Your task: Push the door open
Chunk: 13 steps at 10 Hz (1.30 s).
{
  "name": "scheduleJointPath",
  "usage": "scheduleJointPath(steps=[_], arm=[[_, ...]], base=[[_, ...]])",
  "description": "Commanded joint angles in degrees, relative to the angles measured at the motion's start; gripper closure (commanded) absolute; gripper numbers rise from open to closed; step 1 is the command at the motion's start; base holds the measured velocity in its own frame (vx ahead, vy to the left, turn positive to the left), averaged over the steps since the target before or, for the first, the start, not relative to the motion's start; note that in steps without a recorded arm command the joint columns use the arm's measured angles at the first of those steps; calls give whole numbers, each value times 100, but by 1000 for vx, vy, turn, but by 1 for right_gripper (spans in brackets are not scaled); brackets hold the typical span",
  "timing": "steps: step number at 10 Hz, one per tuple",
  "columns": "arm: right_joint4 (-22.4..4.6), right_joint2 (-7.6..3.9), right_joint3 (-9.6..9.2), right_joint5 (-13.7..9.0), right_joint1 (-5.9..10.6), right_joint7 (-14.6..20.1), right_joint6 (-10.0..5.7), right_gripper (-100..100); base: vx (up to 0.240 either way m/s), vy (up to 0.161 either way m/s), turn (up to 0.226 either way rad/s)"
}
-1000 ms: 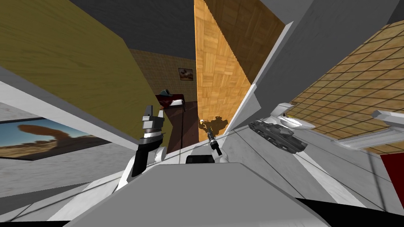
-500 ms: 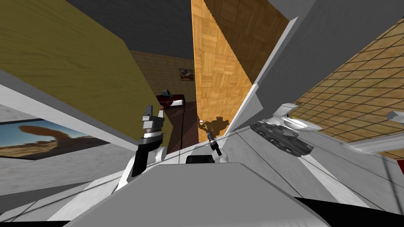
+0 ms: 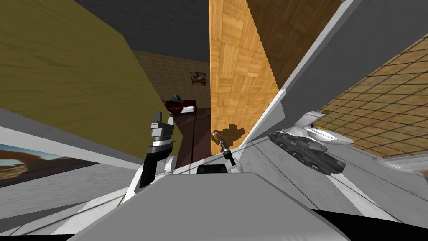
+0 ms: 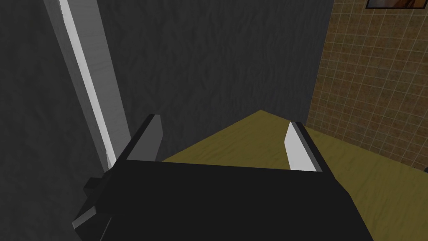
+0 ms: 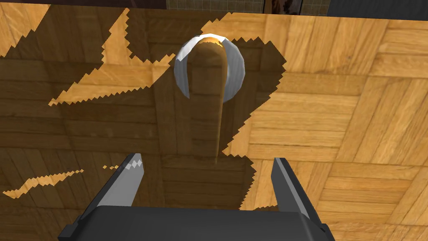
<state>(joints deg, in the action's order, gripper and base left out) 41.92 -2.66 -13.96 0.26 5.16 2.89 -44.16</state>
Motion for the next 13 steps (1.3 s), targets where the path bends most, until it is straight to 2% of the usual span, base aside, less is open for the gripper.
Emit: scheduleJointPath(steps=[1, 4, 5, 6, 11, 12, 13], arm=[[-26, 15, 18, -9, 6, -6, -19, -100], [-62, 122, 50, -24, 4, -20, -51, -100], [-63, 104, 45, -21, 8, -23, -49, -100], [-63, 104, 45, -21, 8, -23, -49, 100], [-63, 104, 45, -21, 8, -23, -49, 100], [-81, 41, 127, -58, 8, -50, -36, 100], [-84, 28, 148, -68, 10, -57, -36, 100]], base=[[189, 50, 27], [177, 53, 24], [65, 22, 2], [-8, -2, -3], [-11, -5, 0], [101, 49, -25], [173, 84, -36]])
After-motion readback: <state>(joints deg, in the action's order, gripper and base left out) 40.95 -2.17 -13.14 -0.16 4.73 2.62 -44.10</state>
